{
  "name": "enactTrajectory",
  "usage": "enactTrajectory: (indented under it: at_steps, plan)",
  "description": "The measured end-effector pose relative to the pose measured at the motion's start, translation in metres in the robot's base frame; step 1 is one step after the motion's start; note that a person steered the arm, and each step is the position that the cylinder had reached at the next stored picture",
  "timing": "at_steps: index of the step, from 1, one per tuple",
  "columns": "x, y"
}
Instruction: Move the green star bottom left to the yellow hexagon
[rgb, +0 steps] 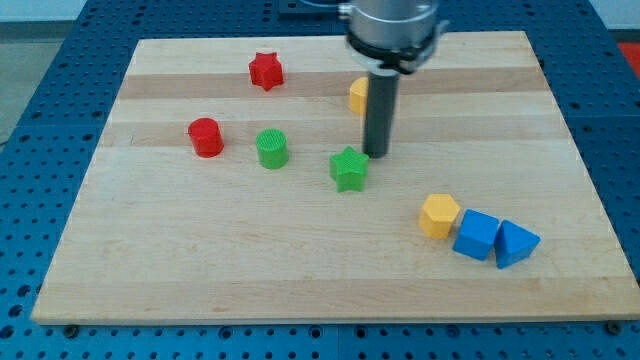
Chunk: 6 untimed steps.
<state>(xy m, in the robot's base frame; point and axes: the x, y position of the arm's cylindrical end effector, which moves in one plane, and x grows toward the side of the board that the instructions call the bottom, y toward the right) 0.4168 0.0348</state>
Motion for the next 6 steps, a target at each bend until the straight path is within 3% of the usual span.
enactTrajectory:
  at_steps: [2,3,4,6]
  plan:
    - [0.038,-0.065]
    - [0.079,-0.004]
    - [0.09,0.014]
    - [0.037,0.01]
